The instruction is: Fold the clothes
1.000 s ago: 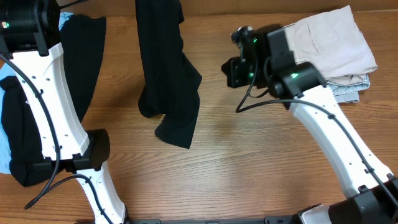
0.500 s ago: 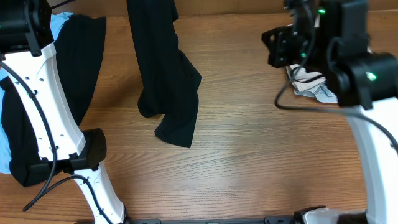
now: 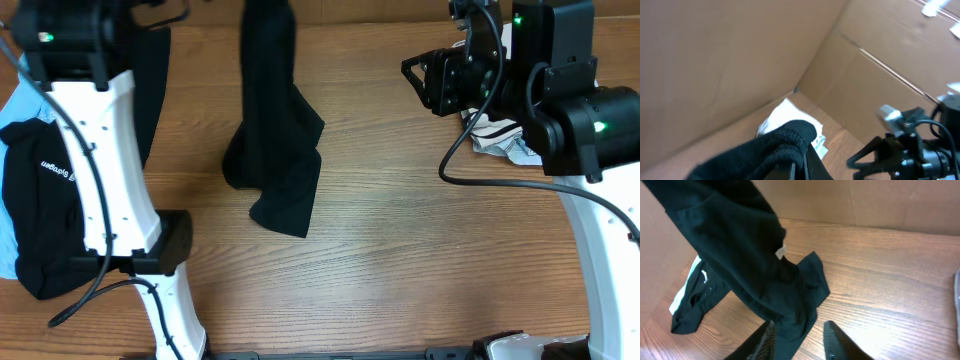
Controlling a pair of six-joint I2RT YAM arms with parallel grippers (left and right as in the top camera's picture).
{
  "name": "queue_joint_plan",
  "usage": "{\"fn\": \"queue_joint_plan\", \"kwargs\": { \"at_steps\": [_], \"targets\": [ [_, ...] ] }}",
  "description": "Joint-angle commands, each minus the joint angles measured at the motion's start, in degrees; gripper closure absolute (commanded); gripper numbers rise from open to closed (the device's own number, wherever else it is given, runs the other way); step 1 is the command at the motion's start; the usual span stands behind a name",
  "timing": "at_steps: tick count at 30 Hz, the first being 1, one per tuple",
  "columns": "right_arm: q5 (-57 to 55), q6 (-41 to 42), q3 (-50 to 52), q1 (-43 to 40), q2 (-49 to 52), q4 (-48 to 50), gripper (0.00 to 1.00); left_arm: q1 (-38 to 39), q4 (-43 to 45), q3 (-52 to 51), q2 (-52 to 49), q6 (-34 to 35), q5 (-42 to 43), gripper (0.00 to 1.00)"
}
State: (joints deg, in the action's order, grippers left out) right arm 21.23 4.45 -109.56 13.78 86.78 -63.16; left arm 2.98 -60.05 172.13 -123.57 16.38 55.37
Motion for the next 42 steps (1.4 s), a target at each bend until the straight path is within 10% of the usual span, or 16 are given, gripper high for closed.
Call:
{"fn": "queue_joint_plan", "kwargs": {
  "at_steps": [1,16,30,42],
  "targets": [
    [0.7,0.0,-0.7,-1.6,-0.5,-1.1,0.61,2.1,6.0,1.0,2.1,-1.9,-0.9,0.96],
    [7.7,-0.4,5.9,-2.6,5.2,-3.0,0.46,-0.2,20.2,1.0,13.9,2.7,-9.8,0.96],
    [23.5,-6.7,26.7,5.8,14.3,29.4,0.14,-0.2,19.3,0.8,13.8,2.7,-10.1,0.96],
    [39.8,-16.9,27.8,7.6,16.9,35.1,0.06,-0.2,16.5,0.8,13.7,1.6,-10.4,0.96]
  ]
}}
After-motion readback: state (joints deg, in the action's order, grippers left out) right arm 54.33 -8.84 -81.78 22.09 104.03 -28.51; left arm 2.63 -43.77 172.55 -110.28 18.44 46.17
